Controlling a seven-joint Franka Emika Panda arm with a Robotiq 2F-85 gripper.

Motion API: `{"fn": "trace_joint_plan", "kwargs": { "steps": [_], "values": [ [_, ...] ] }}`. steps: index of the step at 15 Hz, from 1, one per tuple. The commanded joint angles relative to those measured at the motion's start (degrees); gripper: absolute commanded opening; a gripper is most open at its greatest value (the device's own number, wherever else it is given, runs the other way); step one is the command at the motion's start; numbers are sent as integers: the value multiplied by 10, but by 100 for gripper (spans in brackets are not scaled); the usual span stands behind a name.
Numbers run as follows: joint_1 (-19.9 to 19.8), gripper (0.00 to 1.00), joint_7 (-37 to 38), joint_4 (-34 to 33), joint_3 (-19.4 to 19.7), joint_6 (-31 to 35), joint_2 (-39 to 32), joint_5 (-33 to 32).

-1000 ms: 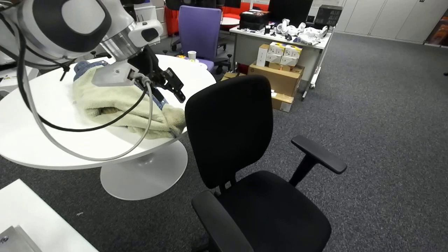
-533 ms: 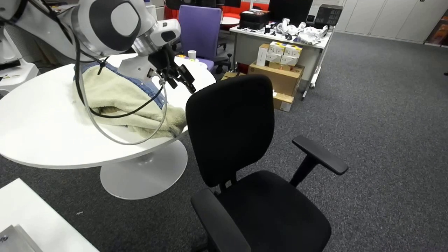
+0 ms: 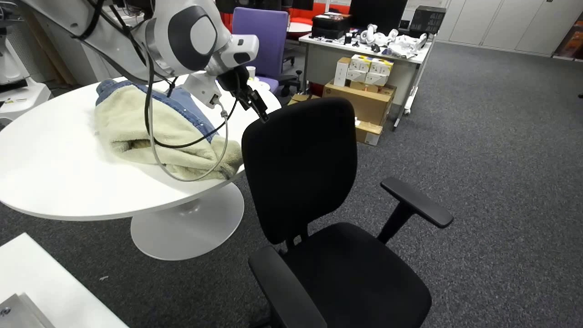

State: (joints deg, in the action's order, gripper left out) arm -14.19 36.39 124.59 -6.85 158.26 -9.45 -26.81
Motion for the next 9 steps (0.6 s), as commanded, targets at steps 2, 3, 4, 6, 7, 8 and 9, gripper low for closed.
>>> {"fn": "trace_joint_plan", "kwargs": {
  "steps": [2, 3, 4, 6, 7, 8, 9],
  "values": [
    [59, 100, -10, -35, 72, -1, -41, 73],
    [71, 100, -15, -39, 86, -4, -46, 89],
    [81, 95, -21, -40, 98, -4, -51, 104],
    [97, 71, -37, -42, 116, -6, -57, 127],
    [102, 69, -45, -41, 122, -6, -58, 138],
    [107, 61, -51, -40, 128, -6, -57, 145],
    [111, 55, -61, -38, 132, -6, -56, 153]
  ]
}}
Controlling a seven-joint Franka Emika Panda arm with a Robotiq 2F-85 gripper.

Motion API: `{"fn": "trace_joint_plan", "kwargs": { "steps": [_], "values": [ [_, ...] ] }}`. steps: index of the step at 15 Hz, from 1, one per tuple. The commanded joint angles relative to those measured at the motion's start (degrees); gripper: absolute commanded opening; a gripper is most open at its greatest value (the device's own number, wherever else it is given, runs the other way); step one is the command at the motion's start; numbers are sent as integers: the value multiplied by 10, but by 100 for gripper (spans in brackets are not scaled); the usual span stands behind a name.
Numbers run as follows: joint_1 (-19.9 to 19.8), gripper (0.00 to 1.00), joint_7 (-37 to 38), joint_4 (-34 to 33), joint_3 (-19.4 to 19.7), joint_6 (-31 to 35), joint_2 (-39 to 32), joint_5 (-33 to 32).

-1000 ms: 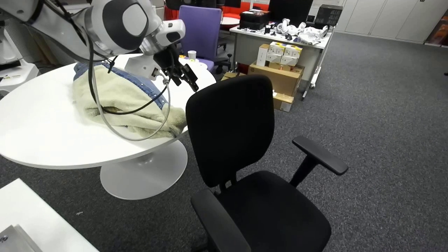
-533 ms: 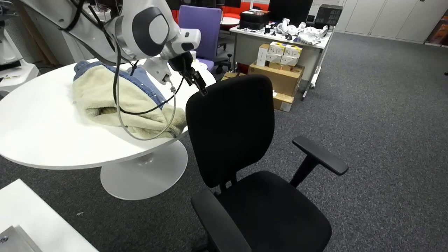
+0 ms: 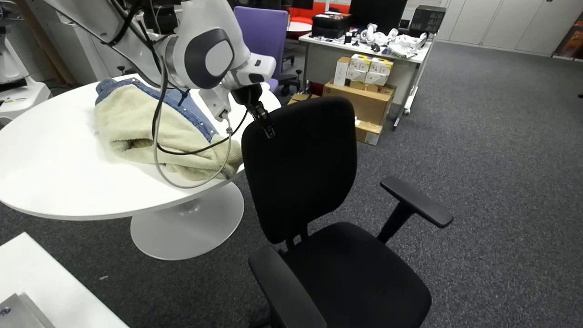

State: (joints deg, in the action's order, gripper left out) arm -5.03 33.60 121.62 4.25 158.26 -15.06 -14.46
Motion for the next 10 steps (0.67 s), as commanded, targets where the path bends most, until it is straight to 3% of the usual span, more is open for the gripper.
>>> {"fn": "trace_joint_plan", "kwargs": {
  "steps": [1, 2, 5, 10],
  "values": [
    [23, 47, -42, -7, 23, -7, 2, 36],
    [25, 40, -52, -4, 23, -7, 5, 44],
    [27, 35, -87, 5, 22, -6, 12, 62],
    [23, 32, -168, 40, 15, -23, 34, 69]
  ]
}}
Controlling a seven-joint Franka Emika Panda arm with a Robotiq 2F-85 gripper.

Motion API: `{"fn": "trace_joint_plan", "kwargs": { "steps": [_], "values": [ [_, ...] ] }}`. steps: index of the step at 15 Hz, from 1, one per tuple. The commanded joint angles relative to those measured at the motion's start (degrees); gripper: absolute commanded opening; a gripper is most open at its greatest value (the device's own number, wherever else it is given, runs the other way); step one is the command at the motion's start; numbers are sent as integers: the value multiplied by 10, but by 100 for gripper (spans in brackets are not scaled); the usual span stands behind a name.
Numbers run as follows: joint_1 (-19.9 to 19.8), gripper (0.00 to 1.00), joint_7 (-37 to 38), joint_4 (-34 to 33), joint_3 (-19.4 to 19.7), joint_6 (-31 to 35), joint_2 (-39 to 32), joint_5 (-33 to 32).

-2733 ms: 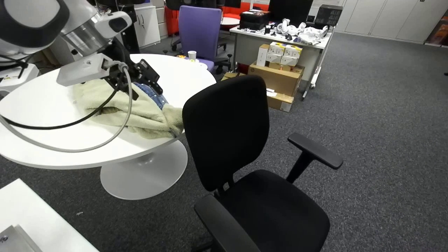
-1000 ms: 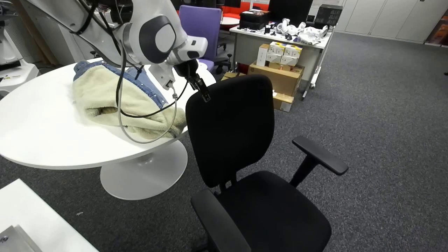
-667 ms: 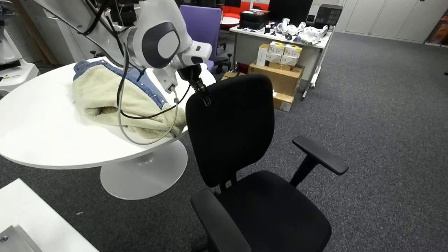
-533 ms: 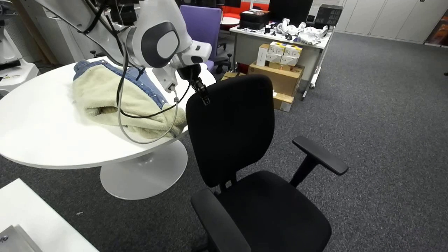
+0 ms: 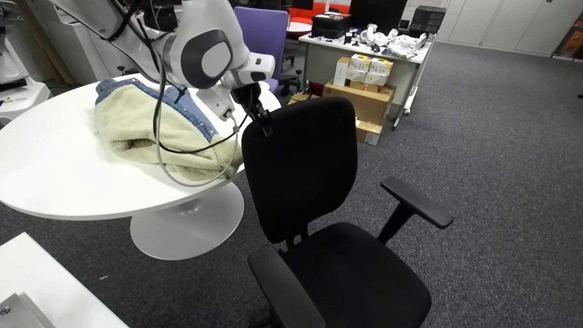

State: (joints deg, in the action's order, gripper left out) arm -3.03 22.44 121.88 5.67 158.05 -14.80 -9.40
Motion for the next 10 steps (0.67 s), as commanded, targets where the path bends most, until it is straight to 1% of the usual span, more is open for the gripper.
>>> {"fn": "trace_joint_plan", "kwargs": {
  "steps": [1, 3, 7, 10],
  "values": [
    [4, 31, -72, 49, 2, -24, 39, 11],
    [4, 29, -106, 74, 2, -31, 57, 1],
    [1, 29, -164, 136, 4, -33, 106, -17],
    [-2, 29, -180, 165, 14, -32, 130, -46]
  ]
}}
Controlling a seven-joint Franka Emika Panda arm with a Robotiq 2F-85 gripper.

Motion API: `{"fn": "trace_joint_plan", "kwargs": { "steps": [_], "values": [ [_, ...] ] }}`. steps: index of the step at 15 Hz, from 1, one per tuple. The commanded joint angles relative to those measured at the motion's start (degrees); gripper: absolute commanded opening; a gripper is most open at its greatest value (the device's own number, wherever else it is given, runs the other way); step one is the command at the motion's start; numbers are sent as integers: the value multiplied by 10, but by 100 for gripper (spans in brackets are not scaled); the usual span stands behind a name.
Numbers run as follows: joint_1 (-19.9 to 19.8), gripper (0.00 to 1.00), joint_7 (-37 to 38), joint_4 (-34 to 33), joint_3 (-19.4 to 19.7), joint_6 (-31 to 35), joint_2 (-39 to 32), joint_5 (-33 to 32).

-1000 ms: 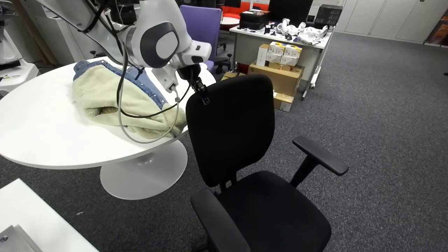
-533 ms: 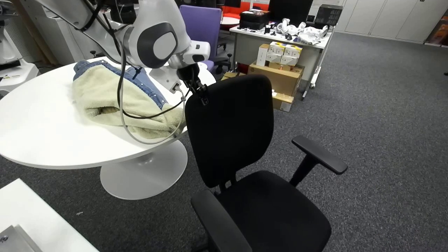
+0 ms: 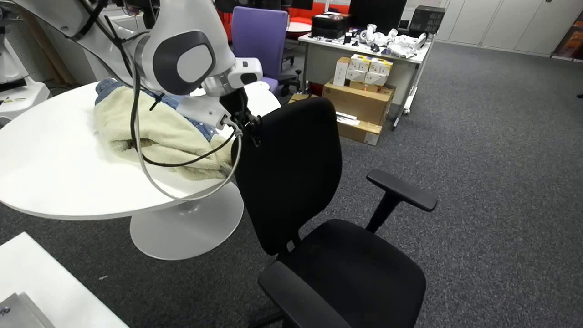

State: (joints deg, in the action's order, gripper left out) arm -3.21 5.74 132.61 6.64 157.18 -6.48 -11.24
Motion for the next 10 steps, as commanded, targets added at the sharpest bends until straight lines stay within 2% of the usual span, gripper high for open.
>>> {"fn": "trace_joint_plan", "kwargs": {
  "steps": [1, 9, 10],
  "values": [
    [-2, 29, -16, 63, 6, -23, 51, -36],
    [-10, 29, -12, 86, 8, -27, 71, -84],
    [-10, 46, -10, 86, 8, -28, 71, -85]
  ]
}}
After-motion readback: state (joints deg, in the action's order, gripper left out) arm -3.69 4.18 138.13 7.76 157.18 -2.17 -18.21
